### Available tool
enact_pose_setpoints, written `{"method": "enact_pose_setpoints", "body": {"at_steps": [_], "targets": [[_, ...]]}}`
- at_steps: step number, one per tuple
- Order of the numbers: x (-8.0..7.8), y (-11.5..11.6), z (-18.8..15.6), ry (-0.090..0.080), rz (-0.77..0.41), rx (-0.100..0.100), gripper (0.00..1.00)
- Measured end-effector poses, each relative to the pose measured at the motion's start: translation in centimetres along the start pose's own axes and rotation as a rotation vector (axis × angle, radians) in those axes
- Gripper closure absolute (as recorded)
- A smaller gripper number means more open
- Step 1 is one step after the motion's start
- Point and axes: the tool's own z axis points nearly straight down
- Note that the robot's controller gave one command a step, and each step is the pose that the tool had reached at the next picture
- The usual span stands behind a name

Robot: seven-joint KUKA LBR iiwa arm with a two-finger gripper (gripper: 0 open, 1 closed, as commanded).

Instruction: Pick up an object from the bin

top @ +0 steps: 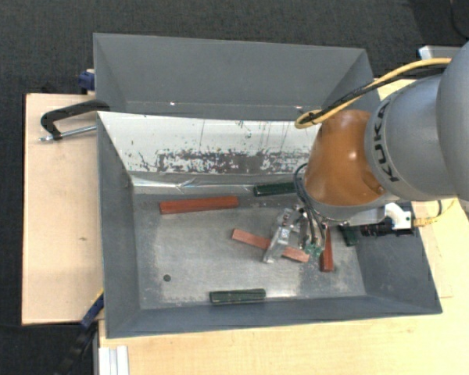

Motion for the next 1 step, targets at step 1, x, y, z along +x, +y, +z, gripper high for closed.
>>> {"method": "enact_pose_setpoints", "body": {"at_steps": [1], "targets": [[0.08,0.00,-2.18,0.001,0.000,0.001,1.00]]}}
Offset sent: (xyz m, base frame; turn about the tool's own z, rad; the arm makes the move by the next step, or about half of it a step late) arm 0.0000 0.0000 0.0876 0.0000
